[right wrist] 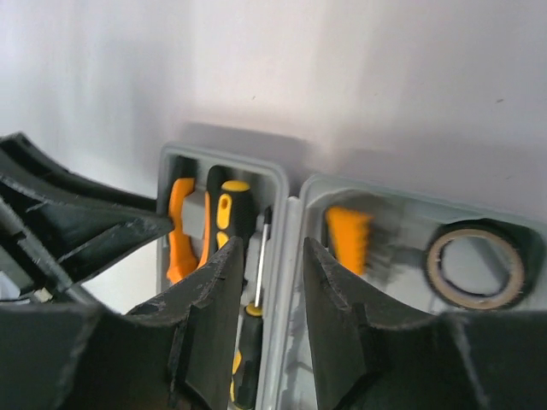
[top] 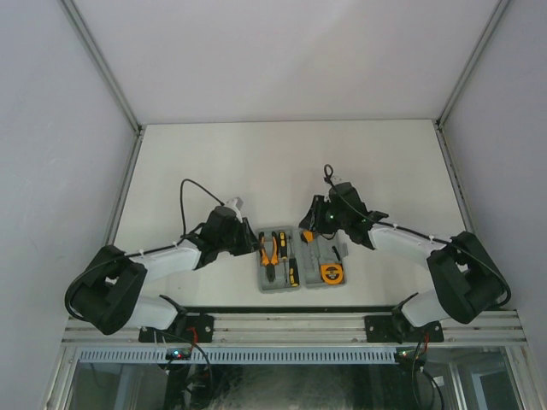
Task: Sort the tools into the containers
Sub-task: Place the engineering item in the storage box.
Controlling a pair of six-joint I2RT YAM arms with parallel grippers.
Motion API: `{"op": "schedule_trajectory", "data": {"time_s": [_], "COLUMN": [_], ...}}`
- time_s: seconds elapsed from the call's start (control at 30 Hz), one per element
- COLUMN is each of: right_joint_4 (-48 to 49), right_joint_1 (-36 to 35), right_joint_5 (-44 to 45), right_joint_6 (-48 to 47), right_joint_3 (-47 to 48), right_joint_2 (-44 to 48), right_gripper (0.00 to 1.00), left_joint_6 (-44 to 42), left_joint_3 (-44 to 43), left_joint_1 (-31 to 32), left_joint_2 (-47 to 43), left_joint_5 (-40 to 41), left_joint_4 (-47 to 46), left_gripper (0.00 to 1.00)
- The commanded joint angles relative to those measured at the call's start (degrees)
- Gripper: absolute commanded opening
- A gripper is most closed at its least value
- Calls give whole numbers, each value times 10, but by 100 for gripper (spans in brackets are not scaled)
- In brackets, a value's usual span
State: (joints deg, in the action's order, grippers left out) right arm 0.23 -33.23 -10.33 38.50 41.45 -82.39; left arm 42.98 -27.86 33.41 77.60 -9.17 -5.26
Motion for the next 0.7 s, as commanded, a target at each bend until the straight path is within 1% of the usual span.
{"op": "schedule_trajectory", "data": {"time_s": [0.0, 0.13, 0.23, 0.33, 0.5, 0.57, 0.67], "right_joint_4": [30, 42, 37, 9, -62, -46, 3], "right_joint_1": [-12, -17, -21, -18, -30, -45, -78], "right_joint_5": [-54, -77, -70, -30, 97, 120, 154], "right_joint_6": [12, 16, 11, 2, 24, 60, 131], "right_joint_3": [-1, -2, -1, -1, -8, -31, -69], "right_joint_2": [4, -12, -10, 10, 57, 75, 92], "right_gripper": [34, 34, 33, 34, 43, 44, 43], "left_joint_6": [0, 0, -1, -2, -2, -3, -4], "left_joint_3": [-2, -3, -2, -1, -1, -2, -3], "left_joint_1": [10, 11, 11, 11, 11, 10, 10], "left_joint_2": [11, 13, 12, 11, 11, 10, 11], "left_joint_5": [-2, -3, -4, -4, -4, -4, -4], "left_joint_4": [1, 1, 1, 1, 1, 1, 1], "left_gripper": [25, 24, 24, 24, 24, 24, 24]}}
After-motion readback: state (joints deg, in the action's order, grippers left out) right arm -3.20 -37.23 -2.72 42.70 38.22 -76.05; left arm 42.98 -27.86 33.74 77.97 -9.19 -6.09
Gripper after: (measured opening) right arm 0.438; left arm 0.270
